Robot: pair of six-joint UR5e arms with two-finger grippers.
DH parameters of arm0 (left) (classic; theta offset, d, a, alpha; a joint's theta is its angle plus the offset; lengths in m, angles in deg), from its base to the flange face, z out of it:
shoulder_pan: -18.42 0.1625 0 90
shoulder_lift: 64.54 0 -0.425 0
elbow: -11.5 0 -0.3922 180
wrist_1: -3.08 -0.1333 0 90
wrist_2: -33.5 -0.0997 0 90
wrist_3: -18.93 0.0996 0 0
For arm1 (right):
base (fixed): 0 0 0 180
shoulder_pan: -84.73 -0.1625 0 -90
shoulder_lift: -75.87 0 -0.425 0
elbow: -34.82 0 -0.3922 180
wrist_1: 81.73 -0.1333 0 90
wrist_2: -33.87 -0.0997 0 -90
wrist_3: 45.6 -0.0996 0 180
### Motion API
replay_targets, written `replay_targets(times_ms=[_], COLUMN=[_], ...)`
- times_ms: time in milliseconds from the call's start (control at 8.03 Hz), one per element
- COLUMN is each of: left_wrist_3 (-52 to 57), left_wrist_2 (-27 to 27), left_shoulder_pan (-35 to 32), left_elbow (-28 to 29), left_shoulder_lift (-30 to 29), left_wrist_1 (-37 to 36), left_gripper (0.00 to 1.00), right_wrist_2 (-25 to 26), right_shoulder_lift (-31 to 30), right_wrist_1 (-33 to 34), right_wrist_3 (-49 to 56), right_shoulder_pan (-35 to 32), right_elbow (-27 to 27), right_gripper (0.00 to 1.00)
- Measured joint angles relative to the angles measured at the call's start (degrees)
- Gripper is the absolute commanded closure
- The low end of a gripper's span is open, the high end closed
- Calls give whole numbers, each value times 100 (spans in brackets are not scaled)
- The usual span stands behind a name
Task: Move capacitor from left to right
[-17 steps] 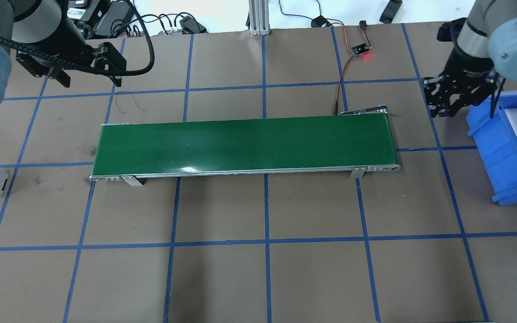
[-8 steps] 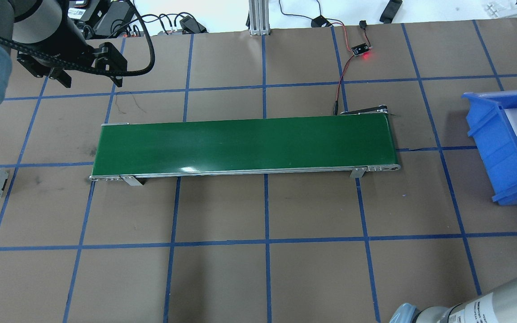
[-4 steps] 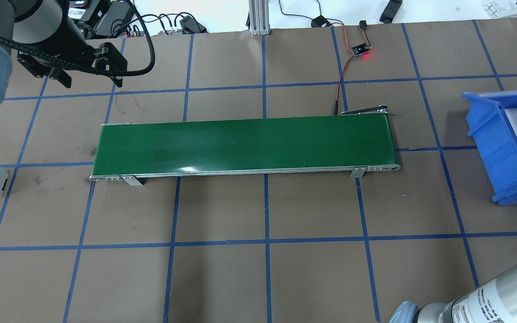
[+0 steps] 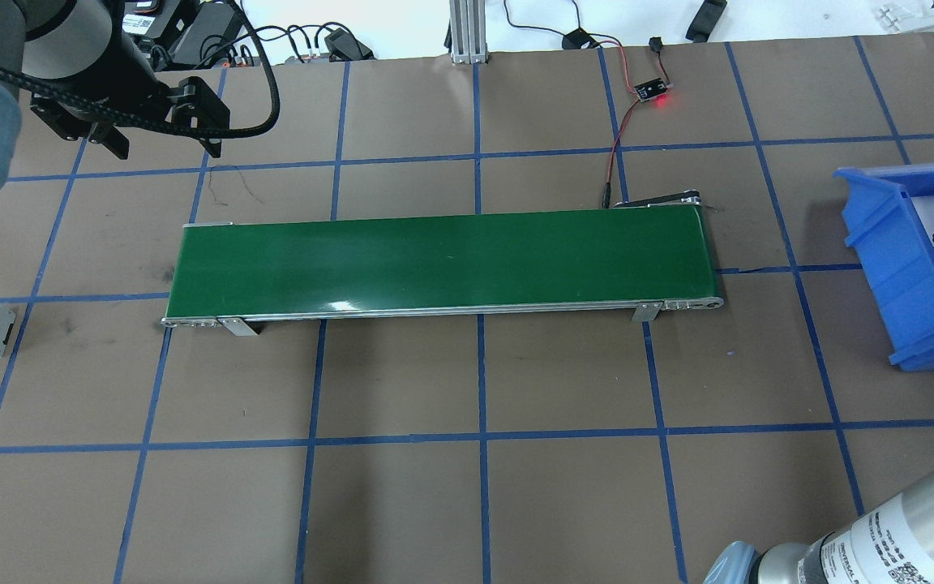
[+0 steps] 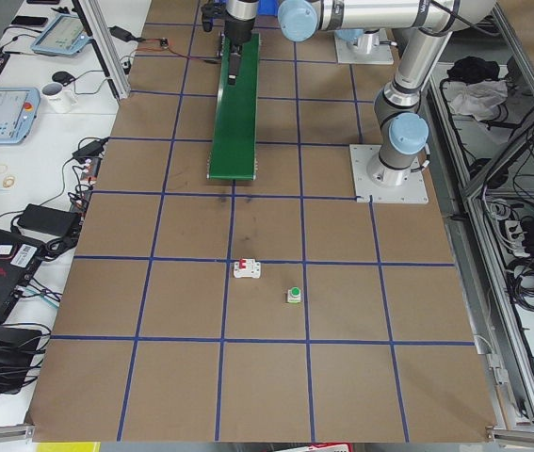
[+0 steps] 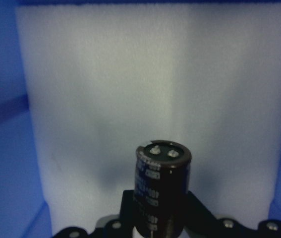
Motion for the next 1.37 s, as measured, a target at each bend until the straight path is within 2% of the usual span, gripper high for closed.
replay_targets(times_ms=[124,373,622,747,1120,1369], left_wrist_3=[0,4,8,8,9,9], left_wrist_2=[-1,-4,-2,-3,0,-3], left_shoulder_pan=[0,0,0,0,0,0], left_elbow=[-2,-3,-4,-4,1,-2], left_shoulder_lift=[0,-3,-4,-5,-3,-3], left_wrist_1=[0,0,0,0,0,0], left_gripper=[0,0,0,0,0,0], right_wrist_2=[-285,-612,-626,-602,-561,-362], right_shoulder_lift=[8,-9,-87,-227,-796,-1132], right_wrist_1=[244,466,463,316,-728,-955], right_wrist_3=[5,10,-15,-39,-31,-42], right_shoulder_pan=[5,9,15,16,17,21], right_elbow=[20,31,35,33,-47,-83], right_gripper=[0,0,0,0,0,0])
